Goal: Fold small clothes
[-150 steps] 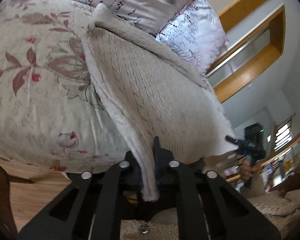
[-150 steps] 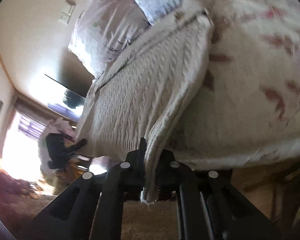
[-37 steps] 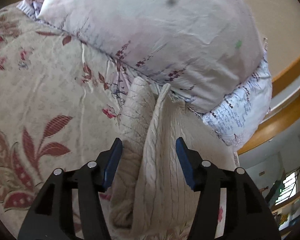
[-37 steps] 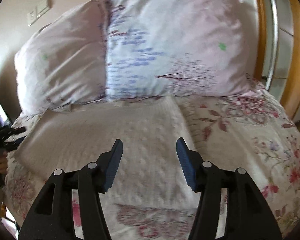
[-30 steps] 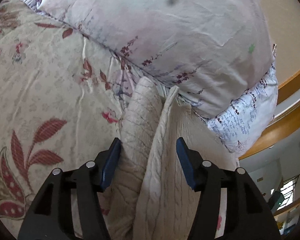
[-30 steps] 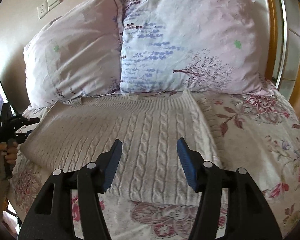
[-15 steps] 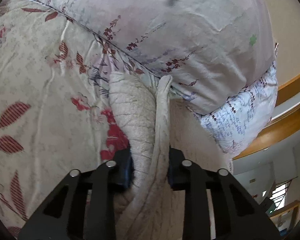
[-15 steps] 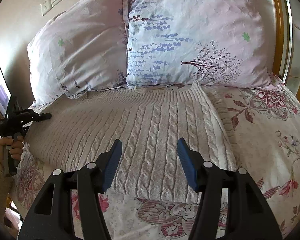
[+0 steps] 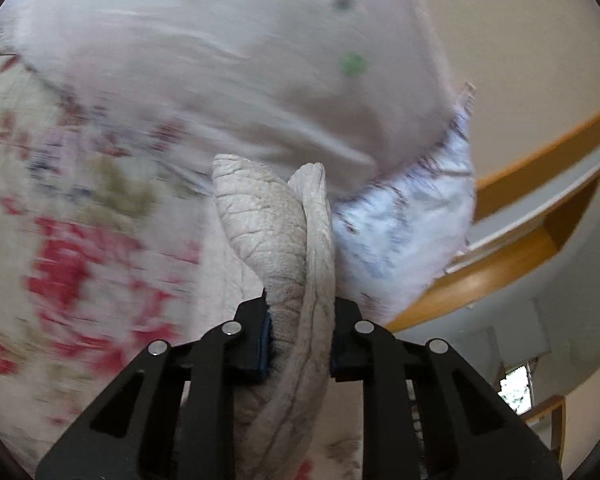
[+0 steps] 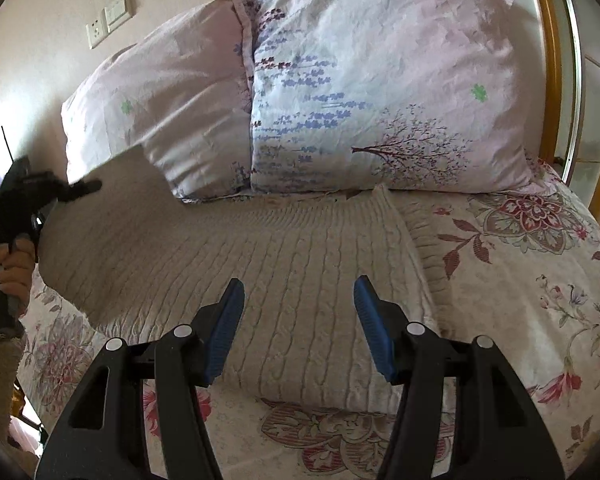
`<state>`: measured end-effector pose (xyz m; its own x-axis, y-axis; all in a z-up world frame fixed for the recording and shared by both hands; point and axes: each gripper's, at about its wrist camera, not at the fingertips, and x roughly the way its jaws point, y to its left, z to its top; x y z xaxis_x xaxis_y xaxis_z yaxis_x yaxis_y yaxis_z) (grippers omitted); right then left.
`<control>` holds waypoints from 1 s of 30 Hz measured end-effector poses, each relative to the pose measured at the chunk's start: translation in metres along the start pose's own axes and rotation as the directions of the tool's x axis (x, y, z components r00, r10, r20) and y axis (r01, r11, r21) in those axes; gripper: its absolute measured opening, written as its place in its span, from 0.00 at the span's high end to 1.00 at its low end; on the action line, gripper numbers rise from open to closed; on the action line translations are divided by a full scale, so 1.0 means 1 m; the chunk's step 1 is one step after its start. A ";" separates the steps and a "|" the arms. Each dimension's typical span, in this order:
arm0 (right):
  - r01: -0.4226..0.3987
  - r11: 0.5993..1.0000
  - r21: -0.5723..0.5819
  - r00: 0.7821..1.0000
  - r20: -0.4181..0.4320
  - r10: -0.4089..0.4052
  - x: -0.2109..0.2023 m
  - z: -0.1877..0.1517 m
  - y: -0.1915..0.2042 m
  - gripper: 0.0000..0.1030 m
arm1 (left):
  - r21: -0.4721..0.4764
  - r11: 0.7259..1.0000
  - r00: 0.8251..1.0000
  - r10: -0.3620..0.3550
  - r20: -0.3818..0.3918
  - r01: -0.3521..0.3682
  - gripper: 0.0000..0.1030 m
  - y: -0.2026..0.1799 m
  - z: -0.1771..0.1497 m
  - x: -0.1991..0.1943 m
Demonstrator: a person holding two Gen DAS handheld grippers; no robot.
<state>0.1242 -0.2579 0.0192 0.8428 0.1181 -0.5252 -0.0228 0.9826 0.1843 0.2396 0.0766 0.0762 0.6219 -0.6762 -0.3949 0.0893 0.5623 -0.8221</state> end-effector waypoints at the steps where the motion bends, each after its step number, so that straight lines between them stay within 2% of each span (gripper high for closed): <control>1: 0.002 1.000 0.006 1.000 0.003 -0.002 -0.001 0.000 -0.003 0.43 | 0.007 1.000 1.000 -0.010 -0.008 0.010 0.81 -0.007 -0.003 0.006; 6: 0.013 1.000 0.027 1.000 0.013 -0.014 -0.005 -0.002 -0.014 0.43 | 0.012 0.998 0.994 -0.060 -0.087 0.061 0.81 -0.037 -0.028 0.057; 11: 0.034 0.999 0.043 0.999 0.018 -0.035 -0.010 -0.004 -0.026 0.43 | -0.011 0.997 0.986 -0.073 -0.151 0.073 0.81 -0.049 -0.052 0.098; 14: 0.039 0.997 0.059 0.999 0.021 -0.041 -0.010 -0.004 -0.033 0.43 | 0.010 0.998 0.987 -0.060 -0.147 0.062 0.81 -0.056 -0.057 0.107; 16: 0.031 0.997 0.078 0.999 0.018 -0.032 -0.008 -0.004 -0.037 0.43 | 0.013 0.999 0.984 -0.036 -0.174 0.039 0.77 -0.056 -0.061 0.118; 19: -0.002 0.994 0.110 1.000 0.012 0.001 -0.005 -0.001 -0.042 0.43 | 0.001 0.997 0.953 -0.073 -0.294 0.077 0.70 -0.053 -0.071 0.137; 20: -0.016 0.992 0.122 1.000 0.009 0.015 -0.003 0.001 -0.043 0.43 | -0.001 0.993 0.929 -0.113 -0.352 0.120 0.67 -0.056 -0.077 0.142; 21: -0.029 0.991 0.131 1.000 0.007 0.028 -0.003 0.003 -0.044 0.43 | -0.001 0.989 0.914 -0.137 -0.383 0.148 0.62 -0.060 -0.081 0.145; 23: -0.074 0.984 0.160 0.997 0.002 0.074 -0.002 0.009 -0.047 0.43 | 0.045 0.981 0.903 -0.157 -0.400 0.190 0.52 -0.070 -0.085 0.137; 24: -0.112 0.977 0.183 0.993 -0.005 0.114 0.000 0.014 -0.049 0.43 | 0.072 0.975 0.905 -0.166 -0.392 0.209 0.49 -0.073 -0.085 0.129; 26: -0.180 0.956 0.230 0.981 -0.024 0.191 0.005 0.020 -0.053 0.43 | 0.123 0.966 0.922 -0.174 -0.347 0.228 0.43 -0.076 -0.078 0.106; 27: -0.215 0.941 0.260 0.972 -0.037 0.232 0.010 0.022 -0.054 0.42 | 0.157 0.966 0.942 -0.151 -0.300 0.205 0.37 -0.075 -0.072 0.091; 29: -0.292 0.892 0.344 0.938 -0.079 0.338 0.027 0.029 -0.057 0.41 | 0.226 0.968 0.978 -0.063 -0.198 0.109 0.35 -0.069 -0.061 0.064; 30: -0.312 0.875 0.370 0.925 -0.092 0.368 0.033 0.030 -0.057 0.41 | 0.249 0.967 0.986 -0.020 -0.164 0.061 0.33 -0.065 -0.056 0.056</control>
<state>0.1700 -0.3140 0.0164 0.7216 0.4843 -0.4947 -0.0837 0.7703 0.6321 0.2255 -0.0246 0.0846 0.4840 -0.7561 -0.4406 0.3176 0.6210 -0.7166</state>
